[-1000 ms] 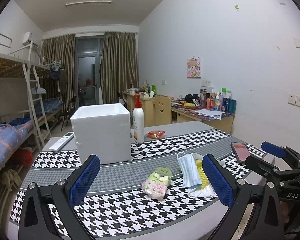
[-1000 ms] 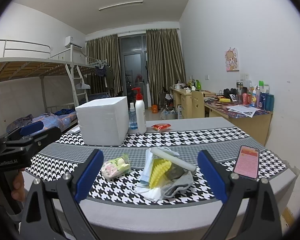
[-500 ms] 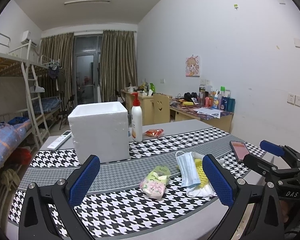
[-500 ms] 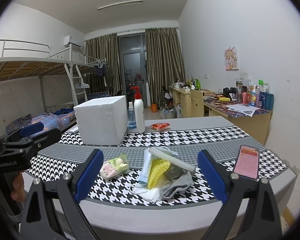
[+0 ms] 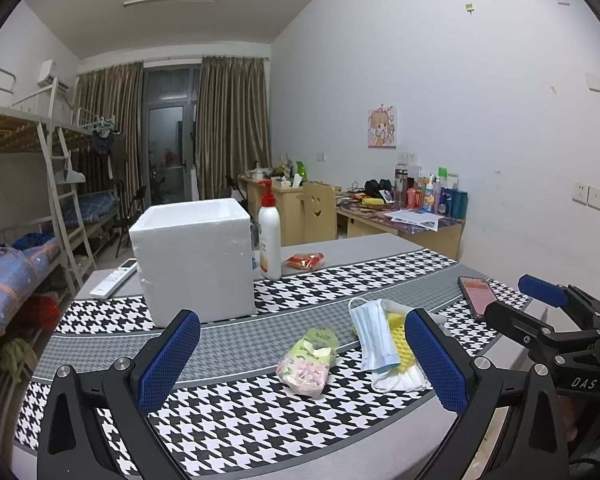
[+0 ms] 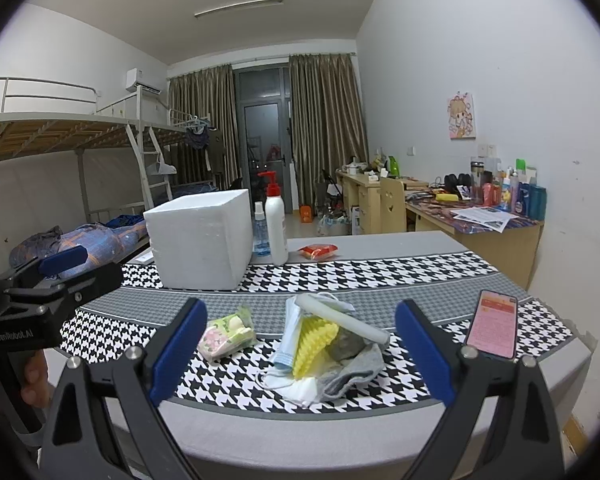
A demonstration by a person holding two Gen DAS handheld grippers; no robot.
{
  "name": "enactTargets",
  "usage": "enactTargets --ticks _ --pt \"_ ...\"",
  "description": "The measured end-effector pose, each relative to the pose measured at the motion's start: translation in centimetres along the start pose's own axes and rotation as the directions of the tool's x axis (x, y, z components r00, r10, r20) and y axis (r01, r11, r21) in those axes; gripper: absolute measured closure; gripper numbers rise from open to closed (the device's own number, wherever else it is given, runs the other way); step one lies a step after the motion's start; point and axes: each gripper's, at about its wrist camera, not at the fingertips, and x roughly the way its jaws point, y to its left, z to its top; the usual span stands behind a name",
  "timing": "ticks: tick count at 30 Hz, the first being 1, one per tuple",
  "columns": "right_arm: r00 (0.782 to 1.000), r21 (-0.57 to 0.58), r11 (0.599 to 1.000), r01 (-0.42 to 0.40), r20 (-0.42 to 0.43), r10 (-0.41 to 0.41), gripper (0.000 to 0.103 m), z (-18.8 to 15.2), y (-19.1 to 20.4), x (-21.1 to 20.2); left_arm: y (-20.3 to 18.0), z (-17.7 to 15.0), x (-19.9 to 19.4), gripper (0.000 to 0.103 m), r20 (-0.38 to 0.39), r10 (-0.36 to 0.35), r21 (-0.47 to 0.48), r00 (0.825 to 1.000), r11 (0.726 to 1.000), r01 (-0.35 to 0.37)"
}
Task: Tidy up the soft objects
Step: 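Move both tools toward the pile of soft items on the table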
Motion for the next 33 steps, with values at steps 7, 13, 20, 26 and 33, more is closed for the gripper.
enactTargets --ticks 7,13,20,26,33 --pt "1.0 0.008 1.0 0.009 -0.017 -0.008 0.006 0.0 -0.4 0.5 -0.4 0.0 1.1 0.001 -0.025 -0.01 0.011 1.0 1.0 0.011" --pt "0.999 0.013 1.0 0.015 -0.033 -0.015 0.006 0.0 -0.8 1.2 -0.4 -0.3 2.2 0.001 -0.062 -0.016 0.016 0.998 1.0 0.018" --pt "0.996 0.03 0.999 0.032 -0.082 -0.029 0.006 -0.3 -1.4 2.6 -0.5 -0.6 3.9 0.001 -0.111 -0.012 0.021 0.994 1.0 0.015" --pt "0.992 0.049 0.998 0.04 -0.12 -0.034 0.006 -0.6 -2.1 3.6 -0.7 -1.1 5.5 0.001 -0.159 -0.007 0.024 0.987 1.0 0.011" --pt "0.988 0.055 0.997 0.046 -0.151 -0.037 0.006 -0.8 -2.5 4.6 -0.6 -1.5 7.0 0.001 -0.196 -0.01 0.019 0.981 1.0 0.014"
